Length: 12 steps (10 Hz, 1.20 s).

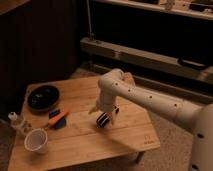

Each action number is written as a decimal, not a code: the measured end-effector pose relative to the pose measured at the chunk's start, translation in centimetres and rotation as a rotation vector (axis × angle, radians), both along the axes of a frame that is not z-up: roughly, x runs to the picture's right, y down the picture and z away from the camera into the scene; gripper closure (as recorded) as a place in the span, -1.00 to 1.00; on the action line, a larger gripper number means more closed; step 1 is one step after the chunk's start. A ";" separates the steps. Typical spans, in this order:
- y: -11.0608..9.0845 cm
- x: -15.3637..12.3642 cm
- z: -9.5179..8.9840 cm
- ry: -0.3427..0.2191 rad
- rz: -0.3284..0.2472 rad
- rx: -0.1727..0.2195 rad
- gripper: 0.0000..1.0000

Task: Place the eraser in the ceramic cup

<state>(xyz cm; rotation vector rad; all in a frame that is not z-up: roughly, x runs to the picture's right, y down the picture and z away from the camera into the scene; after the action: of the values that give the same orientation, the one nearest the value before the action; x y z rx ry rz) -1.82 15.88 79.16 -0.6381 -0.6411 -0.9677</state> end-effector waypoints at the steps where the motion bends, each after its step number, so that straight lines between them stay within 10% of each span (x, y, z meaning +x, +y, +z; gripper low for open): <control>1: 0.3 0.1 0.6 0.014 0.004 -0.006 -0.60; 9: 3.1 0.6 4.9 0.107 -0.006 -0.064 -0.59; 12: 3.8 1.1 5.6 0.107 0.017 -0.091 -0.04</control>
<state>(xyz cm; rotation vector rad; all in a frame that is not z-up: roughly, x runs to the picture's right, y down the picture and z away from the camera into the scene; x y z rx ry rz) -0.69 19.68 84.80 -0.7585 -0.5967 -0.8862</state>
